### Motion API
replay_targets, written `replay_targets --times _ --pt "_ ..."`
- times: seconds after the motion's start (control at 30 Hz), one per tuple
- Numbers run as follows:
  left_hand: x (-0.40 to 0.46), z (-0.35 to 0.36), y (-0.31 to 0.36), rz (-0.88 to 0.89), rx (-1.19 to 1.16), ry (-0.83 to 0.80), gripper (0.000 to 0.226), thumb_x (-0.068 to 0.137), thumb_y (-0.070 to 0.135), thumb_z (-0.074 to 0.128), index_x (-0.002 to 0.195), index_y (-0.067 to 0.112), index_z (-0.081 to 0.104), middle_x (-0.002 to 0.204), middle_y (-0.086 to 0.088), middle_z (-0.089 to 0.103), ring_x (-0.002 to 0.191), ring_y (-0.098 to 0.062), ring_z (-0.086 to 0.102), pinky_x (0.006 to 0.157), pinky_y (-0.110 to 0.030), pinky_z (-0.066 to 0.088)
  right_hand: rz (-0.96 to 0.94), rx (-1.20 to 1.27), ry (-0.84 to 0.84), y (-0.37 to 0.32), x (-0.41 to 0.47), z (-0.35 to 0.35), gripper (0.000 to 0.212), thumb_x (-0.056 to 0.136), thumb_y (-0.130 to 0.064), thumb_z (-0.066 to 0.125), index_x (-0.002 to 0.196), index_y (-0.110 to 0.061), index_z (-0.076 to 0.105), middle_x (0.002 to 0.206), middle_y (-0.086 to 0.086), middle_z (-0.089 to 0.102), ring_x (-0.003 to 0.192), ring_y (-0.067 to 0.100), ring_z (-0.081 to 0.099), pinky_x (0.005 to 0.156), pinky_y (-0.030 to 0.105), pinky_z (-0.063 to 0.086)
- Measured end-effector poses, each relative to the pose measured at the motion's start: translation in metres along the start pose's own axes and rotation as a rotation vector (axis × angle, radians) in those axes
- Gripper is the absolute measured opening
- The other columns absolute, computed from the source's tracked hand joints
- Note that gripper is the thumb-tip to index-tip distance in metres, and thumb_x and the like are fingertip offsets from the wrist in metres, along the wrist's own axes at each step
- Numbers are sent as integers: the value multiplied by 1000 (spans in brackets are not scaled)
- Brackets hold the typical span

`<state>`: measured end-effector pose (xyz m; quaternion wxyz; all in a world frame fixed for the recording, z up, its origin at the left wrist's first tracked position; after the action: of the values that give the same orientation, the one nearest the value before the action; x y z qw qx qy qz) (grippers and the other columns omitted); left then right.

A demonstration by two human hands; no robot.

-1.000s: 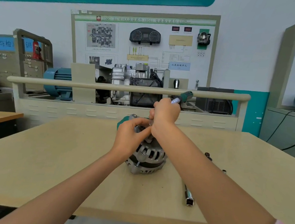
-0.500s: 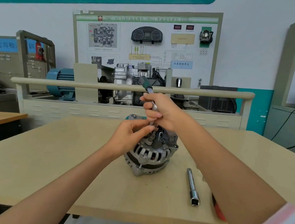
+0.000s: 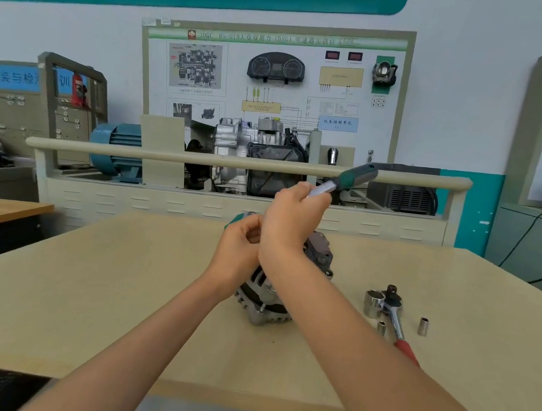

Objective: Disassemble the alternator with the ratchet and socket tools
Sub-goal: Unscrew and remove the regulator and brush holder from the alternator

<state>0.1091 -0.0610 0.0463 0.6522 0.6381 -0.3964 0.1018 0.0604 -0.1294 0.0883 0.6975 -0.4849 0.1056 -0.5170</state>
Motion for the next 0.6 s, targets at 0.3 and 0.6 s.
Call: replay_targets --times 0.3,0.6 --pt "-4 -1 -2 17 -92 -126 19 87 5 60 92 19 71 89 4 74 86 -8 67 77 -18 52 433 -179 -554 3 20 19 17 95 -7 35 83 -11 46 53 -1 41 25 6 20 33 14 17" --pt "-6 -11 -11 -43 -176 -124 16 83 6 64 95 12 71 90 0 74 88 -9 68 75 -14 49 504 -218 -914 -1 5 28 16 98 -16 41 90 -11 53 44 -9 41 26 3 19 33 17 16"
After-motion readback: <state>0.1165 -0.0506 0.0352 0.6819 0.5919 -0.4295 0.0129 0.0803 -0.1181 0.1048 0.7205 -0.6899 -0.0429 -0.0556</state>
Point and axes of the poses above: each hand's wrist, its own x-axis towards the middle knuckle, its own z-axis out of the palm, y = z × x, the point moved 5 cm from there along x, towards the middle knuckle
